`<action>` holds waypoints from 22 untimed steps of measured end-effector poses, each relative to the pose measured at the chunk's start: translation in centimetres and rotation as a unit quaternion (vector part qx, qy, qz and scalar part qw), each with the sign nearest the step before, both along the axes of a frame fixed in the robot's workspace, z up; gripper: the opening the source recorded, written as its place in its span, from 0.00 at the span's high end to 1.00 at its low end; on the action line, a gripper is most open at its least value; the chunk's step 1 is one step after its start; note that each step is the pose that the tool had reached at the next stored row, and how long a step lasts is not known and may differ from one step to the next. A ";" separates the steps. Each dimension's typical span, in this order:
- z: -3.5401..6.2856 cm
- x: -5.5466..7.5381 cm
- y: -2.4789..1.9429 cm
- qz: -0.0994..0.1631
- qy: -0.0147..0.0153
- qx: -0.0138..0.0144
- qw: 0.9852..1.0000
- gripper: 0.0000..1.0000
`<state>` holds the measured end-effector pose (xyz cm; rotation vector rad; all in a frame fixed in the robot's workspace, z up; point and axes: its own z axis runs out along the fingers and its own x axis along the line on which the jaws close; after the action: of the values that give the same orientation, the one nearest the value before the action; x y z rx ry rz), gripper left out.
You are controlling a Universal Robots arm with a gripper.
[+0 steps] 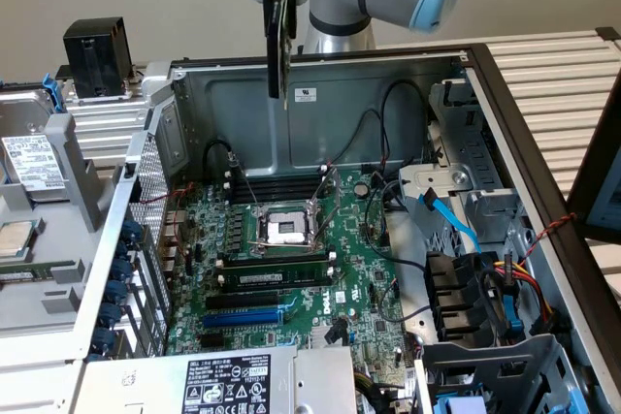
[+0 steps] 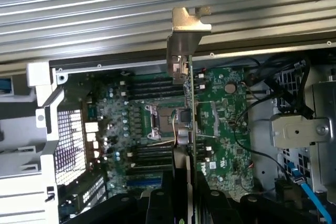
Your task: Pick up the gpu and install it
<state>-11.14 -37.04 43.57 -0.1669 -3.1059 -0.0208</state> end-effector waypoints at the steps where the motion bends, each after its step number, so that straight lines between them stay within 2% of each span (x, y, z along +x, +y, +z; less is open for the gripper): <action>1: -0.02 0.0 0.00 0.009 0.000 0.000 1.000 0.73; 6: -0.07 0.0 0.01 0.055 0.000 0.000 0.999 0.73; 9: -0.11 0.0 0.00 0.082 0.000 0.000 0.997 0.73; 12: -0.17 0.0 0.01 0.109 0.000 0.000 0.994 0.73; 17: -0.33 0.0 0.01 0.154 0.000 0.000 0.988 0.73; 22: -0.51 0.0 0.01 0.199 0.000 0.000 0.980 0.73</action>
<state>-11.14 -37.04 43.06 0.4539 -3.0752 -0.0108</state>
